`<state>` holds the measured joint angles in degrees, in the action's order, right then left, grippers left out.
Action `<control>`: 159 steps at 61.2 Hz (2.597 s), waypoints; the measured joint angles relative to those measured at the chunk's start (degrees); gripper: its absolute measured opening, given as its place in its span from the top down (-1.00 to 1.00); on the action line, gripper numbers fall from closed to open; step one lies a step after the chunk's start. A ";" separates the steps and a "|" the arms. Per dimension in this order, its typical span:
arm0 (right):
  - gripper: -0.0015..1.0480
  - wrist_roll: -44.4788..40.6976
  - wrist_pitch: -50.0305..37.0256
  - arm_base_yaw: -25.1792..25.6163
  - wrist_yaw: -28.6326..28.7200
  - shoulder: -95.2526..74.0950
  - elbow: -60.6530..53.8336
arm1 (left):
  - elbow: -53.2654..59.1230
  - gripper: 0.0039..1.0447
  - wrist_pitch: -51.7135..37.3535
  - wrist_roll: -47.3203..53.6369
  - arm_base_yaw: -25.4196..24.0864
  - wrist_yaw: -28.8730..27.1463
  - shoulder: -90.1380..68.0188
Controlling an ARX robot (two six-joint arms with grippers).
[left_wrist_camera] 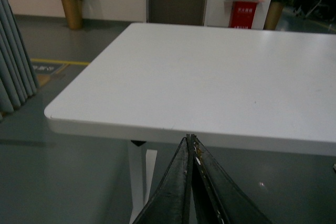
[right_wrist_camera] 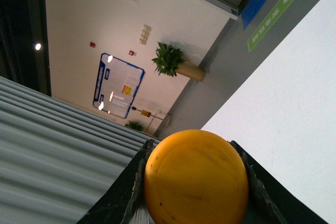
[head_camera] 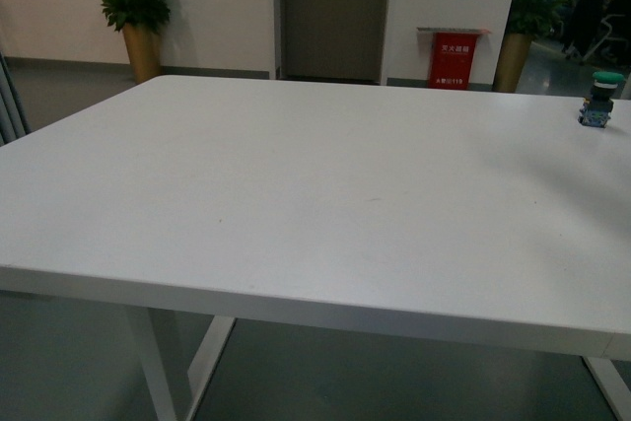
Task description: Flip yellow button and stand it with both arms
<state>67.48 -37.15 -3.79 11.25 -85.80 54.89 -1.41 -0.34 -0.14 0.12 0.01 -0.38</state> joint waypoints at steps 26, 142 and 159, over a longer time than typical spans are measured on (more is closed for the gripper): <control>0.33 -6.19 5.49 -0.11 -2.27 -1.01 1.73 | 0.00 0.18 0.31 -0.02 0.00 -0.02 0.15; 0.33 -69.83 54.47 14.05 -13.77 -42.91 57.90 | 0.00 -0.89 0.31 0.00 0.00 0.00 0.17; 0.33 -69.85 54.90 14.25 -14.29 -43.56 57.90 | 0.00 -0.89 0.31 0.00 0.00 0.00 0.17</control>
<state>-2.37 17.76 10.46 -3.05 -129.36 112.79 -1.41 -0.03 -0.14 0.12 0.01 -0.21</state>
